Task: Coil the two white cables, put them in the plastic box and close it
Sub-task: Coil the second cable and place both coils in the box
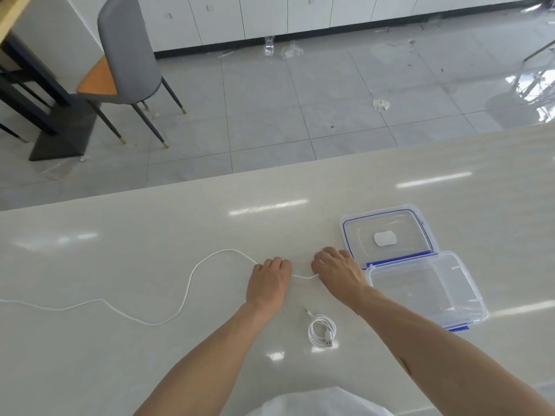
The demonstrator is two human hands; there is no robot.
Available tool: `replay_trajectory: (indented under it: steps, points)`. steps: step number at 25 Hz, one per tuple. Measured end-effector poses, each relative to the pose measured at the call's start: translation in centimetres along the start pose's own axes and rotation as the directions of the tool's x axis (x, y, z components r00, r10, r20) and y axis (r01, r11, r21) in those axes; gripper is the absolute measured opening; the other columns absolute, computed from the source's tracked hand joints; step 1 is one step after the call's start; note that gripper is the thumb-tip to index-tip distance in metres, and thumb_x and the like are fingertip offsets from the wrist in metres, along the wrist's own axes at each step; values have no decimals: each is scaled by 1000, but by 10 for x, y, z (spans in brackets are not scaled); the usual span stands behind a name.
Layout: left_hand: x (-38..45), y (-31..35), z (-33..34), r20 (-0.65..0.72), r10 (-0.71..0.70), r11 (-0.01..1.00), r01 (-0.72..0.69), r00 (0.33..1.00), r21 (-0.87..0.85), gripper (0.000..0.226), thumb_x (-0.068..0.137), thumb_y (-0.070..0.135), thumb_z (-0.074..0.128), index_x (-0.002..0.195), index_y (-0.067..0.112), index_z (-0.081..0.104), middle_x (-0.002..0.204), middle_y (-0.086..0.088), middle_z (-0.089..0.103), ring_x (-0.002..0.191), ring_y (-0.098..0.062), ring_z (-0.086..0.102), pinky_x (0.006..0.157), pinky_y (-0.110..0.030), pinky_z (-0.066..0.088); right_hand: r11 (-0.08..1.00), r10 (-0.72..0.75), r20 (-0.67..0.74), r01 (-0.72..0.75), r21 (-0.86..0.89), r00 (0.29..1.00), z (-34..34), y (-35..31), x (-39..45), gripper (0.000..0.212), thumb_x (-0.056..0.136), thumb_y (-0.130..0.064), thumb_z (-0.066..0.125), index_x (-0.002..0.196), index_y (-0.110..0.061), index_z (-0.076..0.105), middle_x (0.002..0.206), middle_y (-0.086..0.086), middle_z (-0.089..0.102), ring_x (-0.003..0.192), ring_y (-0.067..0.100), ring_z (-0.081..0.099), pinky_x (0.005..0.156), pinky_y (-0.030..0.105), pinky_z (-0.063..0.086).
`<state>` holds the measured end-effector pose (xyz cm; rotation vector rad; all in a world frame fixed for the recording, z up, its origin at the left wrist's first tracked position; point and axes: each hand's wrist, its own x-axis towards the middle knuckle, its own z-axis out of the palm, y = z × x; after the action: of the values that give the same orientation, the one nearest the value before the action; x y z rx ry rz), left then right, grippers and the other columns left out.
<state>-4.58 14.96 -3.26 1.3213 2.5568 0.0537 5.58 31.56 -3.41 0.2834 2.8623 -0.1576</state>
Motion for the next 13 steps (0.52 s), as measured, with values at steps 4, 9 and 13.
replay_trajectory:
  steps: [4, 9, 13]
  points:
    - [-11, -8, -25, -197, -95, 977, 54, 976, -206, 14, 103, 26, 43, 101, 19, 56, 97, 5, 63, 91, -21, 58, 81, -33, 38, 954, 82, -112, -46, 297, 990, -22, -6, -18, 21, 97, -18, 50, 111, -23, 65, 102, -2, 70, 102, 24, 61, 84, 36, 45]
    - [-47, 1, -56, -352, -194, 880, 4, 916, -475, 9, 99, 24, 56, 93, 19, 60, 88, 7, 63, 79, -16, 61, 73, -30, 48, 506, 77, 98, -123, 854, 992, -65, -29, -65, 14, 91, -33, 64, 91, -27, 76, 71, -3, 70, 60, 5, 59, 70, 28, 51]
    - [-75, 25, -71, -220, -251, 666, 3, 943, -746, 8, 96, 32, 60, 89, 29, 61, 88, 14, 65, 85, -3, 62, 73, -18, 48, 84, -184, 210, -197, 977, 960, -88, -47, -106, 22, 91, -16, 63, 107, -21, 76, 76, 1, 72, 71, 17, 67, 70, 19, 50]
